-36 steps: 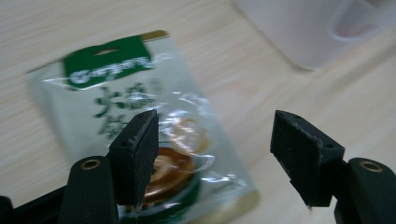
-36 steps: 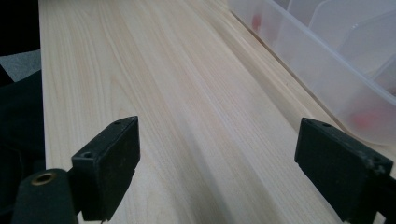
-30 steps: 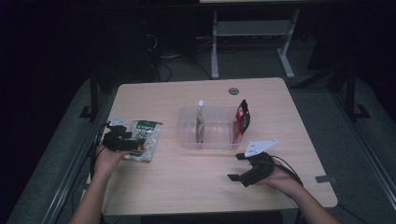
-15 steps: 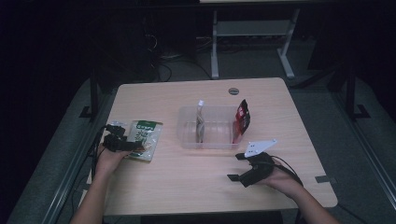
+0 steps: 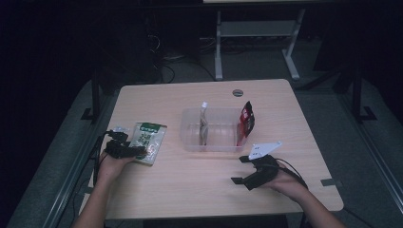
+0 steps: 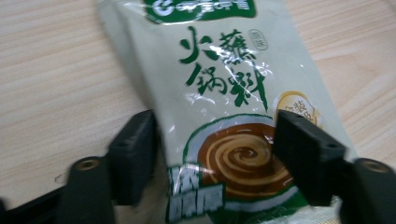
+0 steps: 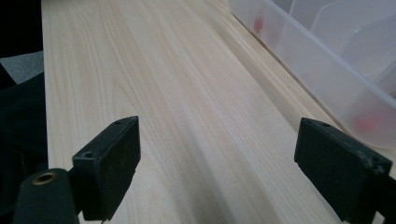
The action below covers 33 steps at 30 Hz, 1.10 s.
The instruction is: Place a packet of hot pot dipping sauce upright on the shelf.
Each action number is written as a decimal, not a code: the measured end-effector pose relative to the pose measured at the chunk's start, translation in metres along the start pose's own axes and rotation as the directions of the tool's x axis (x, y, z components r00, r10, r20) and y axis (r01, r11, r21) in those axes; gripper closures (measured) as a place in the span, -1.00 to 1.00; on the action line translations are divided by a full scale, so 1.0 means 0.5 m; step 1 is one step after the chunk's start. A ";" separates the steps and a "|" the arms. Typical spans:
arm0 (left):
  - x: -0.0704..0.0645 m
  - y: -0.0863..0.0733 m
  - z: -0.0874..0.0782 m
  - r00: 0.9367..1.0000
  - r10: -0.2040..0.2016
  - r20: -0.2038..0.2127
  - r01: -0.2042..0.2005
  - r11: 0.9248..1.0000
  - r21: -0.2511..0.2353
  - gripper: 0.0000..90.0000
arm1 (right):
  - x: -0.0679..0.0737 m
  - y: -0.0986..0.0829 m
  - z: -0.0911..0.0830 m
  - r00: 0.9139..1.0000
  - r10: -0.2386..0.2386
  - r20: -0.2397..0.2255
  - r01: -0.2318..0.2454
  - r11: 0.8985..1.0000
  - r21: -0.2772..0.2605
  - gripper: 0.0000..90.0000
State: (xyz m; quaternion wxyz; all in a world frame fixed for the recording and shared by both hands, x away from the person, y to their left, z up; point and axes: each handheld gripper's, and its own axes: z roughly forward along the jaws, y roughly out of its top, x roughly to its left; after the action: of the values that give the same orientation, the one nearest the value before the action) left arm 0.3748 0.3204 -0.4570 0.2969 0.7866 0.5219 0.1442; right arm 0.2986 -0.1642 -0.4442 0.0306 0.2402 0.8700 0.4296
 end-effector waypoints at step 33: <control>0.019 -0.001 -0.036 0.992 -0.007 0.128 0.015 0.998 -0.065 0.99 | -0.025 0.004 -0.005 0.996 0.082 0.025 -0.082 0.997 -0.005 -0.71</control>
State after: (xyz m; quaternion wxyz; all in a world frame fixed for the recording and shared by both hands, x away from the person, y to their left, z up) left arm 0.3688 0.3348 -0.4440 0.3565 0.7810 0.5011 0.1090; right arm 0.3097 -0.1707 -0.4430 0.0244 0.2810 0.8581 0.4289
